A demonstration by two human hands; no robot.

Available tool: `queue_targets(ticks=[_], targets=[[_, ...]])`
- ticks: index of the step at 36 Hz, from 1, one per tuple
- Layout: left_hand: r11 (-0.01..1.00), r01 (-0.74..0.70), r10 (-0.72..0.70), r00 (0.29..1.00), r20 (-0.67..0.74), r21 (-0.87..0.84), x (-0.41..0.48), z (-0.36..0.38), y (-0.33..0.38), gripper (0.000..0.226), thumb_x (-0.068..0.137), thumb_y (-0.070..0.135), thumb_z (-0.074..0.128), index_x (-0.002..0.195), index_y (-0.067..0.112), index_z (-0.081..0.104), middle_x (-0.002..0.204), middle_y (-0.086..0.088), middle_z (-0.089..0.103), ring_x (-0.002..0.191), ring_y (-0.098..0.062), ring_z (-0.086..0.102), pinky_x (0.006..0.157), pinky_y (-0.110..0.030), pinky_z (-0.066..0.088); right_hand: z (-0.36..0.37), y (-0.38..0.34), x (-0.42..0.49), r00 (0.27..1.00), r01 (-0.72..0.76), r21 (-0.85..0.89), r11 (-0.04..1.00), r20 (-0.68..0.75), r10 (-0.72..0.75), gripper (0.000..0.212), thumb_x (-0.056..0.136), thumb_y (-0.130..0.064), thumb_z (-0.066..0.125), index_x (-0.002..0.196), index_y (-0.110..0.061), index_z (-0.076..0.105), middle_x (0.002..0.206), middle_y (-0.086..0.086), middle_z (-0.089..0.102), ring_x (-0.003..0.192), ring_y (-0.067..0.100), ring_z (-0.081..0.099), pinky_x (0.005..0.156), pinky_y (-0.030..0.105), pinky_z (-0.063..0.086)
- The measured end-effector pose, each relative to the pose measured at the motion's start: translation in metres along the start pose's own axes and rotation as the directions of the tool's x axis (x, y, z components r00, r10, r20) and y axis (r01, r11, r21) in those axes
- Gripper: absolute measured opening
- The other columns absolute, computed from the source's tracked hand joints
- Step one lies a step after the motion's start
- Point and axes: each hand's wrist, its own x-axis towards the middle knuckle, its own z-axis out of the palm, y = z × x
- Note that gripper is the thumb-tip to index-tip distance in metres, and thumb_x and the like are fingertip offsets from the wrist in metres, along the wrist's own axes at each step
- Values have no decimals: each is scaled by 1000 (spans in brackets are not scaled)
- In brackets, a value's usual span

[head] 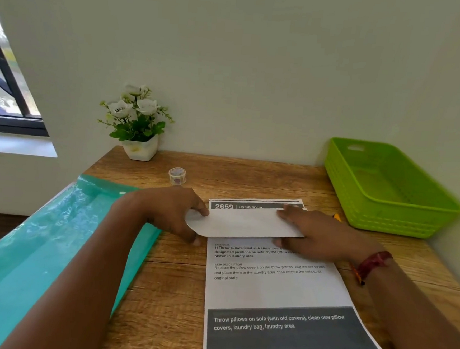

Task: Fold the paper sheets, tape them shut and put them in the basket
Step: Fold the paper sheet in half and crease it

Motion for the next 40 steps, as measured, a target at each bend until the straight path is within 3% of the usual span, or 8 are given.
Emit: queue_targets(ticks=[4, 8, 12, 15, 21, 40], targets=[[995, 26, -31, 998, 58, 92, -2, 3, 13, 94, 76, 71, 64, 153, 31, 29, 157, 6, 30, 143, -18, 28, 115, -37, 26, 1, -7, -3, 996, -50, -74, 996, 66, 55, 103, 74, -85, 39, 156, -28, 11, 164, -2, 4, 151, 16, 7, 122, 43, 9], [995, 16, -23, 998, 61, 103, 2, 19, 30, 105, 76, 77, 58, 156, 20, 19, 162, -4, 23, 146, -23, 27, 118, -39, 28, 9, -11, 0, 990, -51, -107, 993, 129, 65, 115, 67, -92, 27, 156, -27, -5, 162, -4, -16, 150, 14, -10, 120, 46, -3], [993, 24, -28, 999, 31, 114, 11, 34, 40, 119, 75, 82, 52, 157, 17, -3, 165, -12, -6, 152, -30, 1, 122, -47, 15, 21, -15, 4, 990, -59, -99, 993, 124, 71, 117, 65, -94, 13, 154, -25, -15, 159, 2, -26, 148, 20, -20, 121, 49, -6], [994, 12, -11, 1000, -9, 108, 20, 44, 47, 111, 82, 81, 39, 156, 16, -13, 161, -13, -21, 150, -33, -14, 122, -49, 5, 26, -21, 6, 991, -62, -94, 994, 113, 72, 115, 64, -92, 4, 154, -23, -17, 159, 4, -28, 146, 21, -25, 120, 49, -9], [988, -53, 65, 995, -78, 145, 34, 60, 55, 89, 94, 70, 18, 155, 16, -18, 160, -15, -25, 148, -29, -24, 121, -52, -7, 29, -30, 4, 996, -46, -93, 995, 70, 52, 107, 68, -82, -6, 154, -21, -15, 159, 6, -26, 146, 20, -25, 121, 46, -9], [964, -119, 136, 989, -59, 237, 38, 57, 53, 80, 99, 62, 16, 152, 17, -24, 158, -4, -32, 144, -19, -31, 119, -53, -15, 35, -45, 4, 996, 59, -70, 996, 72, -54, 98, 73, -80, -8, 152, -23, -19, 158, -1, -28, 143, 12, -30, 119, 46, -14]])
